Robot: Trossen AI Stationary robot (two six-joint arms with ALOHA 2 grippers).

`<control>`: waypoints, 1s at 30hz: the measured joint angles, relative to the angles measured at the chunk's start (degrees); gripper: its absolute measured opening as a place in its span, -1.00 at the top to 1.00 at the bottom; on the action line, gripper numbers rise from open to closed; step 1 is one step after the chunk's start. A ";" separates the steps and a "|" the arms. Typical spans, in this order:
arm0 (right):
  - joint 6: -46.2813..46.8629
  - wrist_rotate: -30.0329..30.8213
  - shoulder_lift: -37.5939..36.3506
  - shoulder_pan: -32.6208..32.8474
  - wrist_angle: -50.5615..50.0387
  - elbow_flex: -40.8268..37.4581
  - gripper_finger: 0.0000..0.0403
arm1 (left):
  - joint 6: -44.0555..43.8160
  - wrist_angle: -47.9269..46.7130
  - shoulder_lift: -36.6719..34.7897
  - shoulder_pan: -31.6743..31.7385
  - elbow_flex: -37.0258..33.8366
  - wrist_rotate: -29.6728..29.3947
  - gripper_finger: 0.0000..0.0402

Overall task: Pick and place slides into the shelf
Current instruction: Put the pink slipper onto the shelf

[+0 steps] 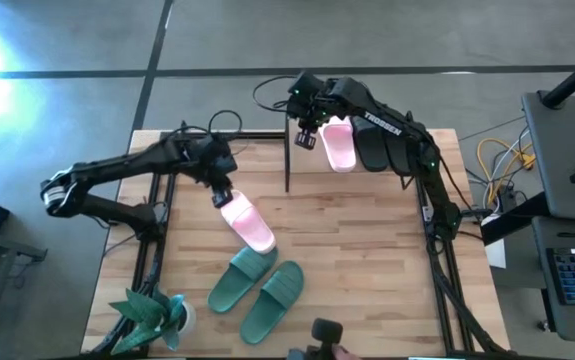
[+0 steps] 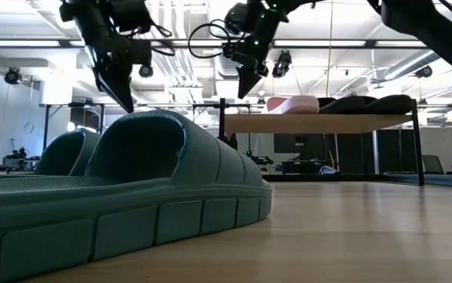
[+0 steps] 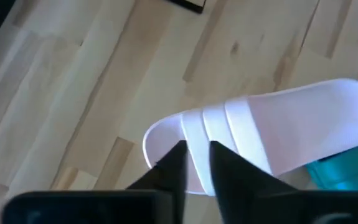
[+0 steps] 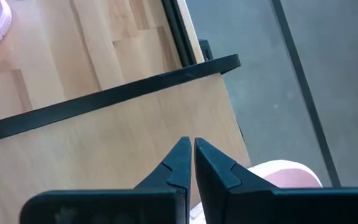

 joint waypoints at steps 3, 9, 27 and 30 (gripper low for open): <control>1.33 0.24 -0.21 0.46 -0.20 -0.02 0.94 | -2.54 -0.06 -0.57 -0.93 0.02 -1.72 0.46; 3.62 6.27 -2.23 3.11 -2.40 -0.02 0.94 | -4.53 -1.35 -0.65 -2.16 0.01 -4.46 0.10; 23.30 20.76 -11.65 15.15 -14.41 -0.04 0.93 | -21.62 -2.47 0.72 -17.75 -0.62 -20.44 0.06; 24.20 20.76 -12.49 16.14 -15.80 -0.04 0.93 | -26.06 -3.51 2.89 -19.64 -0.44 -20.11 0.06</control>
